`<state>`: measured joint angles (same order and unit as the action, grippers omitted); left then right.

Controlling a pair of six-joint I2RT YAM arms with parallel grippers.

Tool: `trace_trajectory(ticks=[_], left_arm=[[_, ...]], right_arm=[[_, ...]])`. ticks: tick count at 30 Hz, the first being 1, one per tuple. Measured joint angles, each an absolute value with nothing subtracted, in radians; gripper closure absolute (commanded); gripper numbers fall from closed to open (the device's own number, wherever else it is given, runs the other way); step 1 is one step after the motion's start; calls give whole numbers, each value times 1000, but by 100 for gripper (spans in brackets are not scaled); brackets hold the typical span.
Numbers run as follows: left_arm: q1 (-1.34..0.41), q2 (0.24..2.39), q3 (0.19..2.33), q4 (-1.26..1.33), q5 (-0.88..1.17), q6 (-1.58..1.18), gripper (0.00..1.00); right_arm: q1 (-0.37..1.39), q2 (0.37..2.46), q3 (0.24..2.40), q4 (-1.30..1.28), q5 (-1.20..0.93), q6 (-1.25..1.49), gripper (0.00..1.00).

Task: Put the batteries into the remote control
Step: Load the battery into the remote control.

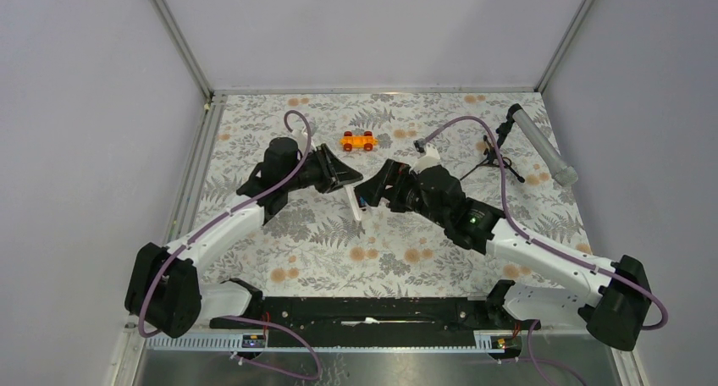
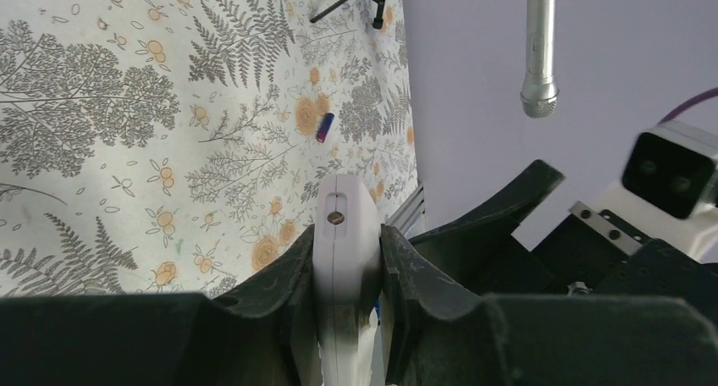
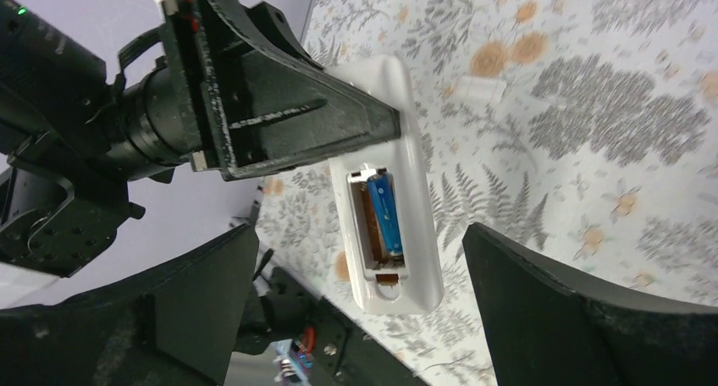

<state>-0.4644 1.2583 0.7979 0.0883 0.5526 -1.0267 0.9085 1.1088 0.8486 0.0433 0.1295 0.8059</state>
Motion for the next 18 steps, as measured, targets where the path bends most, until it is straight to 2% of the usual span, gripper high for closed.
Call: trace_trajectory(ticks=[6, 18], left_arm=[[-464, 1206, 806, 35, 504, -1002, 100], [-464, 1159, 799, 83, 505, -1011, 100]], right_arm=[[907, 1135, 805, 84, 84, 979, 0], [897, 1117, 695, 249, 61, 1201, 1]])
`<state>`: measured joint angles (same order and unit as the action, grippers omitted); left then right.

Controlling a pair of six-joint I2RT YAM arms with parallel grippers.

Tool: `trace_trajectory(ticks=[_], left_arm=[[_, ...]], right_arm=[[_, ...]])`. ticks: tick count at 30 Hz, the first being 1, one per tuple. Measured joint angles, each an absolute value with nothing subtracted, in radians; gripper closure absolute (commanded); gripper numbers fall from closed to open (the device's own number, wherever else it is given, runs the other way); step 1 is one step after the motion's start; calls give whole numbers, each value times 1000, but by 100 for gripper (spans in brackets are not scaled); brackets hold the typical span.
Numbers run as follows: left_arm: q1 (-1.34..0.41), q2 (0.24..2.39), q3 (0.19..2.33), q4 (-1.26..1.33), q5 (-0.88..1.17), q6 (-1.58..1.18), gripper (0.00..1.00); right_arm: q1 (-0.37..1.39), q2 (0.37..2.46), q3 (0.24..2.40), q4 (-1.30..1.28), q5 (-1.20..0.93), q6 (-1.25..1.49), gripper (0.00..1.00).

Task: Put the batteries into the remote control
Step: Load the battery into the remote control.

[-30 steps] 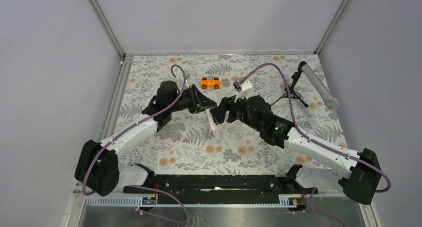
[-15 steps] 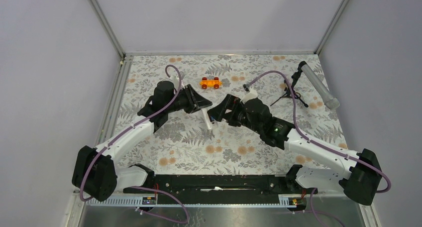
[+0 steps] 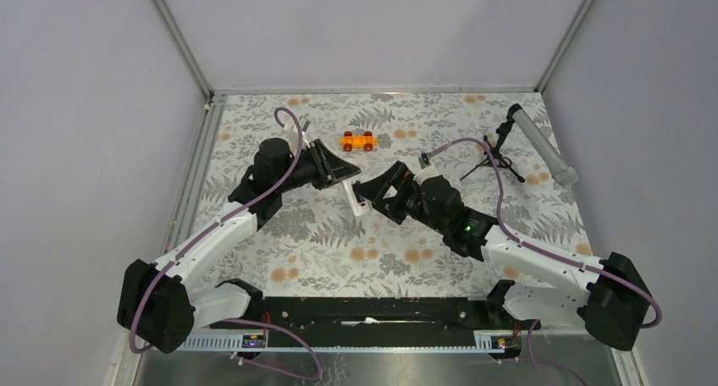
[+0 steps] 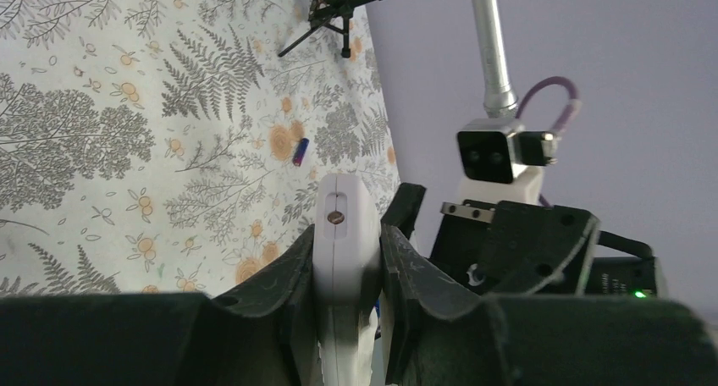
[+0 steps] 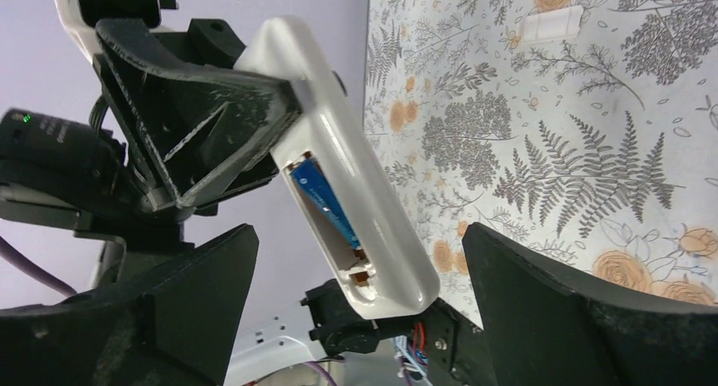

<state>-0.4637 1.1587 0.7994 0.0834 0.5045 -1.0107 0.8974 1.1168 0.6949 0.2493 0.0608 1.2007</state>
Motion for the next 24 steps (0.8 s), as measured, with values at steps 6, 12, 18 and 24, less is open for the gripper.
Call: trace_trajectory(ticks=[6, 12, 18, 24], left_arm=[[-464, 1145, 789, 131, 508, -1025, 100], [-464, 1137, 784, 136, 510, -1025, 100], [-464, 1134, 775, 137, 516, -1019, 100], [-464, 1131, 769, 152, 522, -1005, 100]], right_arm=[[887, 1117, 640, 336, 58, 1305, 0], [870, 1119, 609, 442, 35, 1353, 0], [854, 1155, 604, 534, -8, 1388, 0], [844, 1192, 599, 570, -48, 1433, 14]])
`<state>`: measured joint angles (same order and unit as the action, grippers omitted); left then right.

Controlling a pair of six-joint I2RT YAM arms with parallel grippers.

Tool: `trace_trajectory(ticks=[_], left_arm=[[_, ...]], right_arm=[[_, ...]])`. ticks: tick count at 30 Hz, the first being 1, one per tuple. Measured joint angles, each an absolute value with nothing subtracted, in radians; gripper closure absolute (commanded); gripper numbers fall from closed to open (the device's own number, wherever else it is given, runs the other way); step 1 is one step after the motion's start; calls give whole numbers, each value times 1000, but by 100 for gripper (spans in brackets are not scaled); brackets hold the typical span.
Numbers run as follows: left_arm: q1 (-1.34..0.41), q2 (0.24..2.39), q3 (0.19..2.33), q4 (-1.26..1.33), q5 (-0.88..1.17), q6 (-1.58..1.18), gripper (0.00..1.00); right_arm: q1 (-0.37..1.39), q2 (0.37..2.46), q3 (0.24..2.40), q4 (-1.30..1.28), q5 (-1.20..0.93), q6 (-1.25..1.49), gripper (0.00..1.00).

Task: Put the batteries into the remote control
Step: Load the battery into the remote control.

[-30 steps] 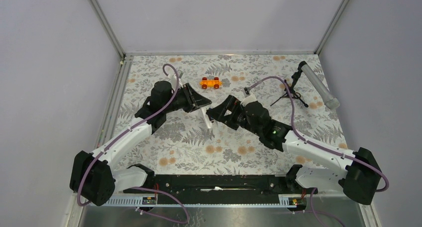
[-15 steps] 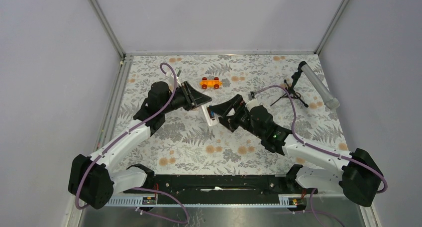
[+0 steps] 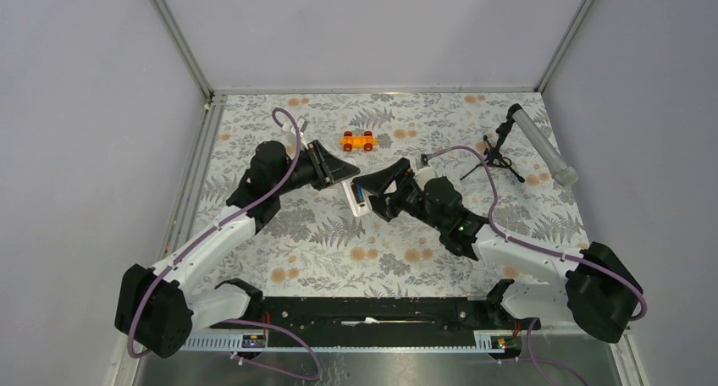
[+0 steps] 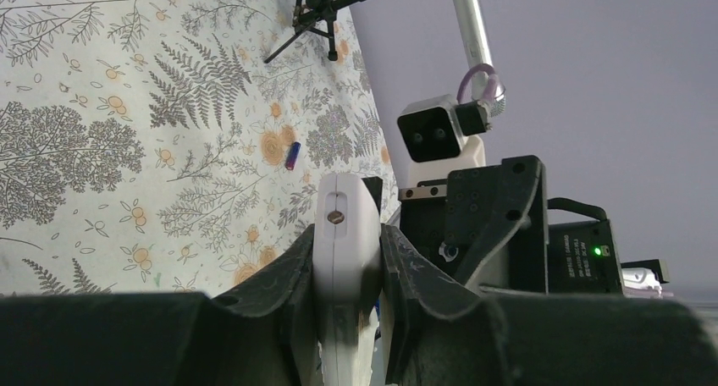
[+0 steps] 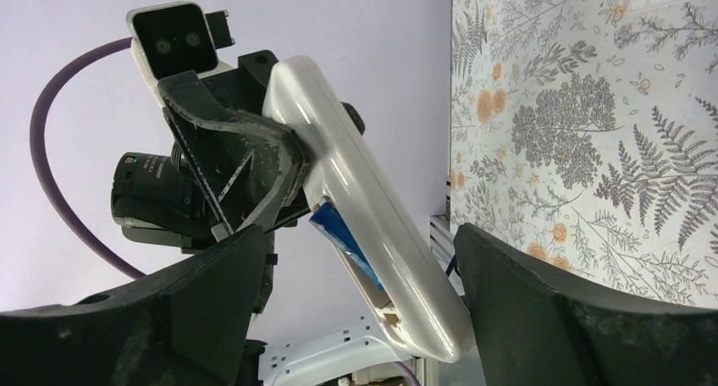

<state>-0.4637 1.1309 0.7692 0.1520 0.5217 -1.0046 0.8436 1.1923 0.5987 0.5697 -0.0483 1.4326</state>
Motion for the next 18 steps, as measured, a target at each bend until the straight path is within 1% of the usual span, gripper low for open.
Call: trace_trajectory(ticks=[3, 13, 18], left_arm=[[-464, 1117, 758, 162, 524, -999, 100], [-464, 1106, 756, 201, 543, -994, 100], [-464, 1106, 756, 212, 549, -994, 100]], right_arm=[[838, 1203, 593, 583, -66, 1451, 18], [823, 1246, 584, 654, -124, 1502, 24], [815, 1255, 583, 680, -144, 1517, 34]])
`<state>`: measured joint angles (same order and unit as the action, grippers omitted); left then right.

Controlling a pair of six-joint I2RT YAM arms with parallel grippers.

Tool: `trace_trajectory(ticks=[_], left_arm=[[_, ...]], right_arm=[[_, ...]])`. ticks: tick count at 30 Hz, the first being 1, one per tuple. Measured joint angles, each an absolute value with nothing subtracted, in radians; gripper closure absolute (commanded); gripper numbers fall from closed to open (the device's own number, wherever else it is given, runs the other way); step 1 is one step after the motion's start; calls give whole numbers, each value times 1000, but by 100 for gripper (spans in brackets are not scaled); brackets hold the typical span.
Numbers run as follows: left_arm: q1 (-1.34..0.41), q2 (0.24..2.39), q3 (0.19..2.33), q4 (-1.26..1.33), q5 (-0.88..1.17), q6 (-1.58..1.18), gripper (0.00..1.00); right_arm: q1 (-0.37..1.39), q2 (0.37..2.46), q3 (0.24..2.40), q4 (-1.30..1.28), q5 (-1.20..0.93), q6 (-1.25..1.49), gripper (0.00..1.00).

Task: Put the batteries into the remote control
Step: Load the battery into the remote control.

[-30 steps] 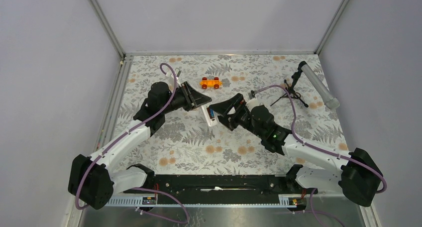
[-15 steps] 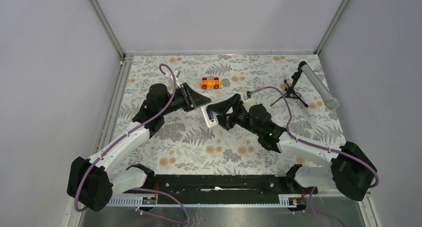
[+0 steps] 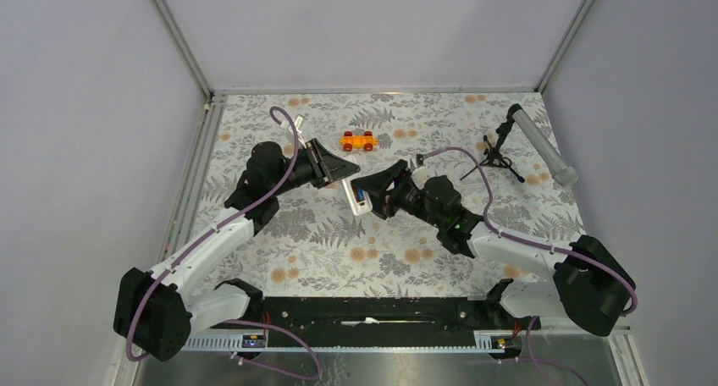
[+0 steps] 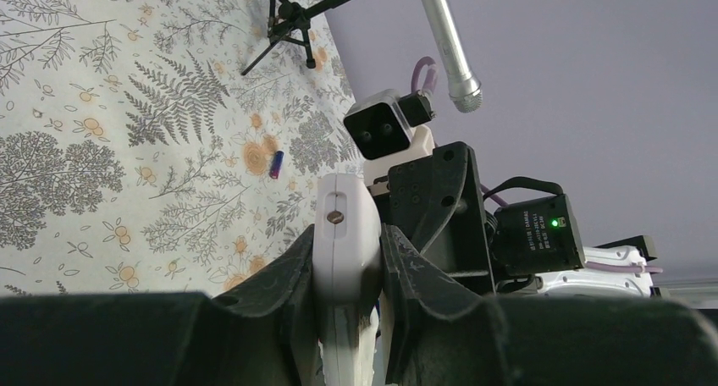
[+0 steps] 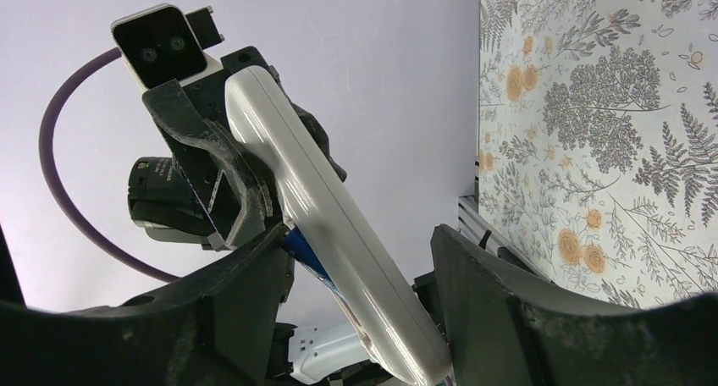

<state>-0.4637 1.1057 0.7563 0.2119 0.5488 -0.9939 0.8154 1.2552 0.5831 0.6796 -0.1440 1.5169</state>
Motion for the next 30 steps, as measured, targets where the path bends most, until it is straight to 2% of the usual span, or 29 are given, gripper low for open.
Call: trace_trajectory(ticks=[17, 24, 27, 30], left_arm=[[-463, 1106, 751, 235, 572, -1036, 100], [-463, 1108, 751, 216, 576, -1052, 100], [-463, 1111, 751, 201, 583, -1064, 100], [-455, 1118, 751, 193, 599, -1087, 100]], right_arm=[[798, 1265, 553, 773, -182, 1523, 47], [797, 1272, 529, 836, -184, 1446, 56], [797, 1271, 520, 859, -182, 1394, 57], [797, 1264, 519, 855, -177, 1340, 46]])
